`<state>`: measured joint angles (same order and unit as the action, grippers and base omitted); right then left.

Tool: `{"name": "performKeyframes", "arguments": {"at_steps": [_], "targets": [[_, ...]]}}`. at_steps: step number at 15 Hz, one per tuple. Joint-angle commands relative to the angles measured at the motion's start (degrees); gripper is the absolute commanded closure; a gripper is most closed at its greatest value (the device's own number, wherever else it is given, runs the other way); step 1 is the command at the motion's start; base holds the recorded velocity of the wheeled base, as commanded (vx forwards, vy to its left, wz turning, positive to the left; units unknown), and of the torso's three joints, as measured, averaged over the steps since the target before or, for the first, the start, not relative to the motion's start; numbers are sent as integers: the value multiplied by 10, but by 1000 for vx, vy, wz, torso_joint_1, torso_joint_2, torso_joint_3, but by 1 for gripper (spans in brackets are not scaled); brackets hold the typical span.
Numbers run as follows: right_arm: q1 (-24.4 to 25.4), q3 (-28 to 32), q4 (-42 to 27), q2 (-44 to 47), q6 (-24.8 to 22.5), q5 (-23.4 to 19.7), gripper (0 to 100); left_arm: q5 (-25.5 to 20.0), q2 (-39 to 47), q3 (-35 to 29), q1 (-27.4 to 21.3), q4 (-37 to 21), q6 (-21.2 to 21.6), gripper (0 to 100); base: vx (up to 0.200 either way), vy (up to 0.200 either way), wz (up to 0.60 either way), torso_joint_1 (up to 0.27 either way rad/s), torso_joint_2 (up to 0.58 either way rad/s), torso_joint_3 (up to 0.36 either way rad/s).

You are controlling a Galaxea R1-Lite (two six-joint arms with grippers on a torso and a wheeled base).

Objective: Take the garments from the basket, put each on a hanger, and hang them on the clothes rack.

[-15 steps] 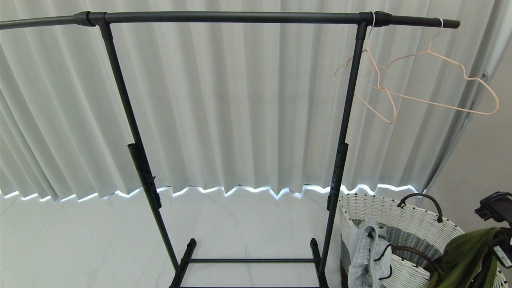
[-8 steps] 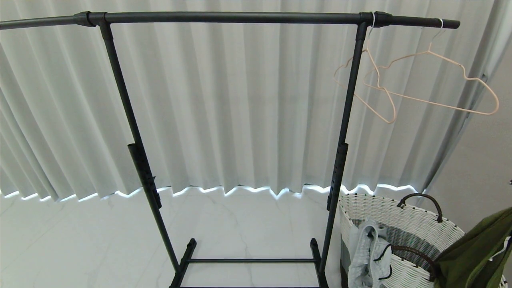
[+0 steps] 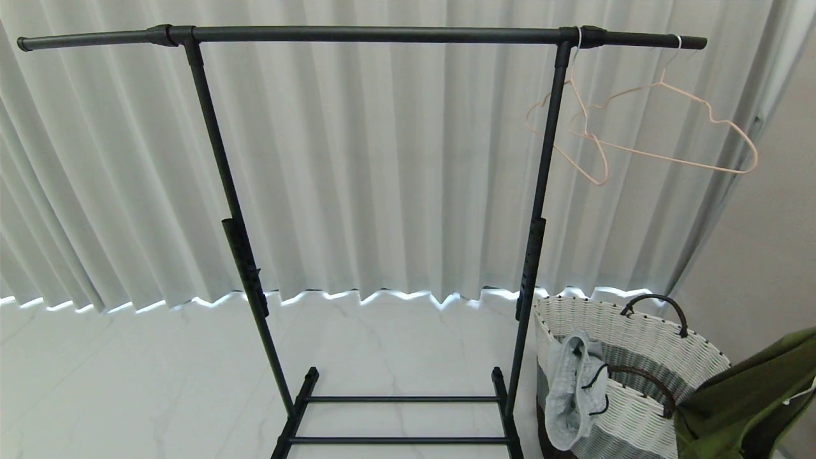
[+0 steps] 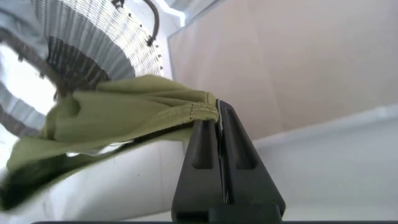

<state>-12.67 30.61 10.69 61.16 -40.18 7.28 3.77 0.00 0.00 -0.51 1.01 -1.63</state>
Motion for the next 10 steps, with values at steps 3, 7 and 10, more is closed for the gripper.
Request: {"name": "performKeyframes", "arguments": {"at_steps": [3,7,10], "targets": [[7,0,-1,-3,-1,0,100,0,1,0,0,0,1,0,0,0,0,0,0,0],[23,0,-4,-3,-1,0,100,0,1,0,0,0,0,0,0,150,0,3,2,3],[27,-1,-7,-3,-1,0,100,0,1,0,0,0,0,0,0,200,0,4,5,1]]}}
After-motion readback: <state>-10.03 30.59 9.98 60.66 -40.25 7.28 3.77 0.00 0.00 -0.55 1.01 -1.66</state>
